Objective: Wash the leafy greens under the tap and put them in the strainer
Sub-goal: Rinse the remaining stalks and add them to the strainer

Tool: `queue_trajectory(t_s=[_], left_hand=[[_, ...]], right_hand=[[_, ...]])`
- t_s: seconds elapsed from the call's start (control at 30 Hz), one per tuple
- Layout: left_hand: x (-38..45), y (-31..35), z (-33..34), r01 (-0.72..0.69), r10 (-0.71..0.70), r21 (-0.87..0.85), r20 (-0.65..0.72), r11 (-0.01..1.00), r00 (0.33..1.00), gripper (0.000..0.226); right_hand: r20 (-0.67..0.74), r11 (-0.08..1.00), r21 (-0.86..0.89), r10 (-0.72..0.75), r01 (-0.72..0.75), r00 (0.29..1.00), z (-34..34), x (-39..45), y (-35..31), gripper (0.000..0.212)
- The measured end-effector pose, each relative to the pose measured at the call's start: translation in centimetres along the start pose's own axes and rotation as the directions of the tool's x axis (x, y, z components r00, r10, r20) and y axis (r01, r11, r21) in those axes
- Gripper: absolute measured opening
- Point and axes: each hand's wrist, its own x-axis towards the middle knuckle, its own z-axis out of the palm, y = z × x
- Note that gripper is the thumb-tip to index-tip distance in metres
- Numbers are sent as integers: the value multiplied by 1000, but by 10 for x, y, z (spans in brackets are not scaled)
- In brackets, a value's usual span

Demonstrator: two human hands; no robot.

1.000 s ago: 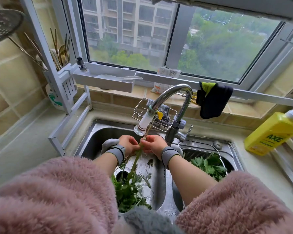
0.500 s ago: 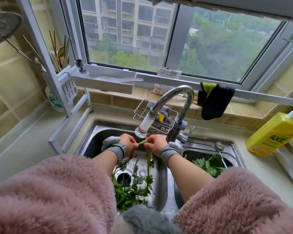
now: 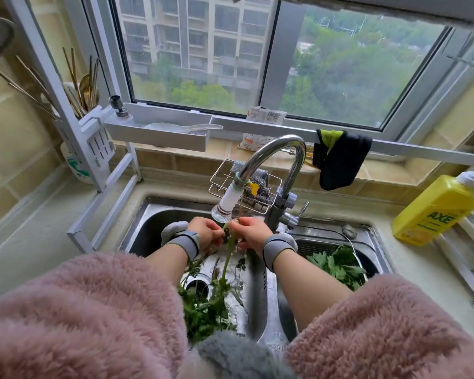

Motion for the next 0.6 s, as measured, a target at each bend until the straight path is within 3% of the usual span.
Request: queue_trajectory(t_s=[0.13,0.4,0.6], left_hand=[[1,6,6,-8,9,-25,22,1000,1000,10],[2,9,11,-22,24,-56,36,998,999,15],[2,11,11,-19,20,-20,54,1000,998,17]], right_hand=[[-41,998,-40,-40,39,998,-2,0,-4,15],[-57,996,49,-68,70,996,-6,-2,-7,8],[-77,998,1,-62,62,995,-8,1,-8,12]])
